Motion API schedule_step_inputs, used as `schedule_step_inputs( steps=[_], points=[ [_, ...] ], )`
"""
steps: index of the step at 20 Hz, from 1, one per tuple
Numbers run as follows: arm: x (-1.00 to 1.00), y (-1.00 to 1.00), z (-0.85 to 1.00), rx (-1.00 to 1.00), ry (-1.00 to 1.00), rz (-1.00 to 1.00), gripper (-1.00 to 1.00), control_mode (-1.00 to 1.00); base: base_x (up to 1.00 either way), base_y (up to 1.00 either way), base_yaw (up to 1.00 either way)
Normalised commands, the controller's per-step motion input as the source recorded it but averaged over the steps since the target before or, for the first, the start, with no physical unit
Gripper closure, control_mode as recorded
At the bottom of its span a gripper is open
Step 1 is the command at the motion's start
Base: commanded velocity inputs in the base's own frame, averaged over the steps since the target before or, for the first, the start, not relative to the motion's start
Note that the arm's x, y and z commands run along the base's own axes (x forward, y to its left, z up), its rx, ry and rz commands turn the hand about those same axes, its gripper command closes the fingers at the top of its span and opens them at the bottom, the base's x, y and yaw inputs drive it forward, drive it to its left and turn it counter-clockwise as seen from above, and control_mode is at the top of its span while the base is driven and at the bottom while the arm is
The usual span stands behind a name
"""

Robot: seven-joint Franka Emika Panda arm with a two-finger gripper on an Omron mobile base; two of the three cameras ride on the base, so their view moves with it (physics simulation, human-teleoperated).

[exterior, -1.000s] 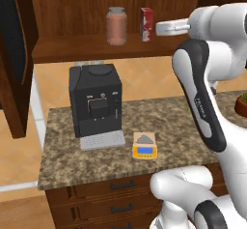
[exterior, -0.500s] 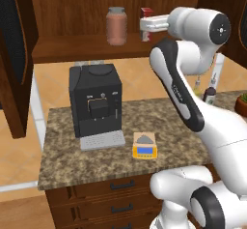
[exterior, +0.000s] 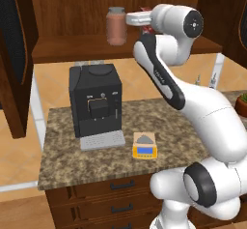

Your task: Pick the honey bottle and place it on the digital scale for weighing, and close the cabinet.

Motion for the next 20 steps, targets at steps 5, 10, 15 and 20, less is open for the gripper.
schedule_step_inputs(
  steps=[5,10,15,20],
  points=[
    [0.52,0.21,0.3,-0.01,0.0,0.0,-1.0,-1.0,0.0,0.0,0.0],
    [0.46,0.31,0.02,0.0,0.1,0.0,-1.0,-1.0,0.0,0.0,0.0],
    [0.51,0.13,-0.01,0.0,0.12,0.0,-1.0,-1.0,0.0,0.0,0.0],
    [0.43,0.03,-0.01,0.0,0.0,0.0,-1.0,-1.0,0.0,0.0,0.0]
  ],
)
